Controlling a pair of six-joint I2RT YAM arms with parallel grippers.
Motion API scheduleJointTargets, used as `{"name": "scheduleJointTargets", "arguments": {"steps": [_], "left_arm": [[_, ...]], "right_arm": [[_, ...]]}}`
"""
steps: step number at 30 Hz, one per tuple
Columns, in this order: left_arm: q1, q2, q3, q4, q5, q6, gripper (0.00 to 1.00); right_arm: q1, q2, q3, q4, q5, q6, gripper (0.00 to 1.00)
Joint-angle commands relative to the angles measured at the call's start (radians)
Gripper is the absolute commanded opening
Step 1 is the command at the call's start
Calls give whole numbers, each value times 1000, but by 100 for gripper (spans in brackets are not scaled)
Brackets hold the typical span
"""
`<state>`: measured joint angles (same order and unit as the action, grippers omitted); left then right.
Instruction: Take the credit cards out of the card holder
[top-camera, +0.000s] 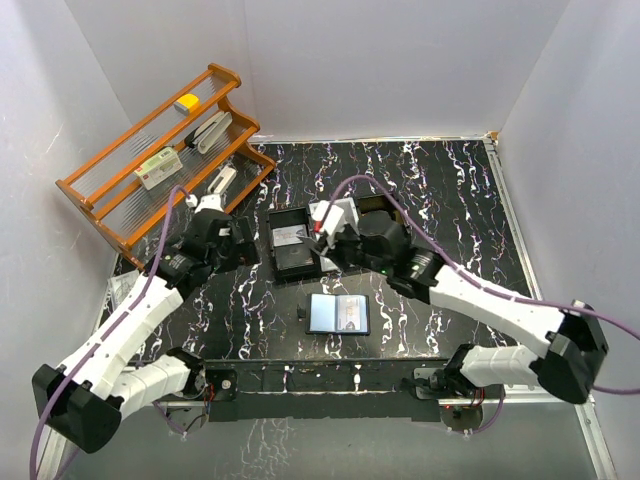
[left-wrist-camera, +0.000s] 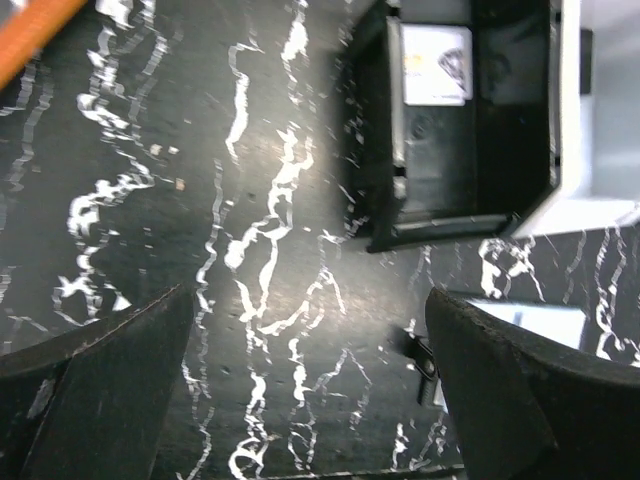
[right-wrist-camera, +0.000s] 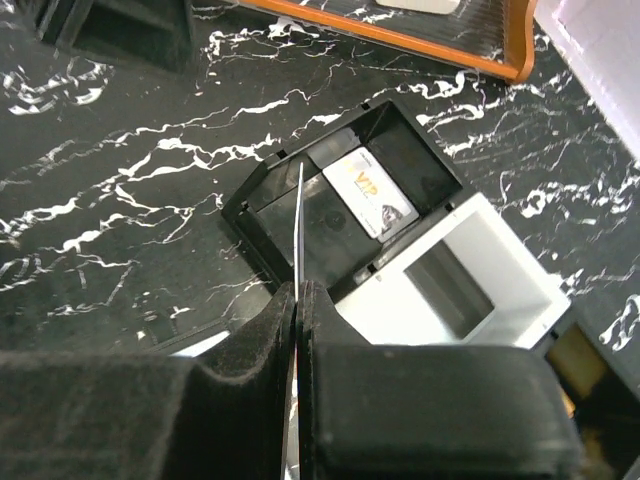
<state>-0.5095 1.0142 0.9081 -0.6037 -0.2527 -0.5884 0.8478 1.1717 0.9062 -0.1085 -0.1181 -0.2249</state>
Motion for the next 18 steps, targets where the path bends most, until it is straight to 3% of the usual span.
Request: {"name": "scheduleJointTargets", "arguments": {"steps": [1, 6, 10, 18], "left_arm": [[48, -49, 30, -38, -63, 94, 99], [48, -101, -25, -20, -135, 149, 99], [48, -165, -89, -45, -276, 90, 99], [50, -225, -170, 11, -214, 118, 99]], "right_arm": [[49, 100, 126, 16, 96, -201, 0], [62, 209, 192, 36, 90, -273, 0], [69, 312, 236, 59, 98, -324, 0], [71, 456, 313, 69, 149, -422, 0]]}}
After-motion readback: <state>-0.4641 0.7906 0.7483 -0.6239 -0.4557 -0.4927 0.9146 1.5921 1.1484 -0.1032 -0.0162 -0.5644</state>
